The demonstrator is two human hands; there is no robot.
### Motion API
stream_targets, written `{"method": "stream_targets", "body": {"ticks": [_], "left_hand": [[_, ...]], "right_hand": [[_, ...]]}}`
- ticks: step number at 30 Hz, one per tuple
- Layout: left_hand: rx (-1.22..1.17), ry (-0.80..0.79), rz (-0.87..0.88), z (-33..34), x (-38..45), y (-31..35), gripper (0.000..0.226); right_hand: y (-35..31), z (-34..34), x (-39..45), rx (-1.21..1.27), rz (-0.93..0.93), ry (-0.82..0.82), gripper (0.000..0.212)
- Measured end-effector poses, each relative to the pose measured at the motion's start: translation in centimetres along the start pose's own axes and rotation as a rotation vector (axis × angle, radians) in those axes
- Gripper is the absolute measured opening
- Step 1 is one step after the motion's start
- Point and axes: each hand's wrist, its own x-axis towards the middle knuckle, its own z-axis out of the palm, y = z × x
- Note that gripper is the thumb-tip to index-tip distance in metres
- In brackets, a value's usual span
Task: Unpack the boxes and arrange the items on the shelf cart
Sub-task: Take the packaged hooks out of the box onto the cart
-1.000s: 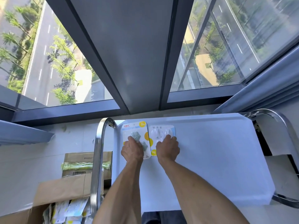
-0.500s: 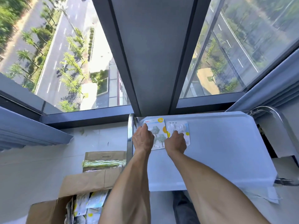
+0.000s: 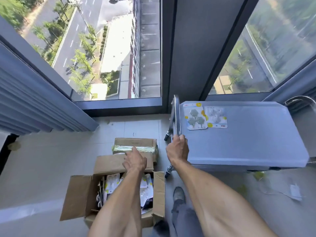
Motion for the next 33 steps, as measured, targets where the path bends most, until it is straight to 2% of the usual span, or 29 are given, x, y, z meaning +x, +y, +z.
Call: {"method": "stream_targets", "body": {"ticks": [3,7,10,14,21,26,29,31,33], "left_hand": [[-0.011,-0.057,-0.086,1.4,-0.5,-4.8,0.036],[0.003,-0.105,-0.165,4.1,-0.4,-9.2,0.034],[-0.014,-0.135,-0.219,7.1,0.5,-12.2,0.035],[-0.032,-0.217,-0.281,12.1,1.9,-16.5,0.034],[-0.129,-0.252,-0.445,23.6,8.1,-24.3,0.031],[-0.150,-0.310,-0.460,32.9,11.9,-29.3,0.030],[-0.156,-0.316,-0.463,37.4,14.5,-32.7,0.026],[-0.157,-0.275,-0.462,39.6,16.2,-34.5,0.026],[-0.078,-0.212,-0.369,40.9,17.3,-35.8,0.029]], "right_hand": [[-1.0,3.5,-2.4,-0.020,-0.036,-0.109,0.027],[-1.2,9.1,-4.4,-0.058,-0.007,-0.334,0.025],[0.0,13.7,-5.3,-0.099,0.017,-0.441,0.025],[2.2,20.4,-6.8,-0.191,0.028,-0.505,0.023],[5.5,34.3,-8.7,-0.280,0.007,-0.642,0.024],[8.6,44.6,-9.6,-0.335,-0.064,-0.636,0.031],[8.4,50.5,-9.9,-0.094,0.209,-0.596,0.031],[7.9,53.8,-9.5,0.055,0.386,-0.545,0.040],[7.9,56.3,-9.2,0.114,0.443,-0.514,0.050]]}}
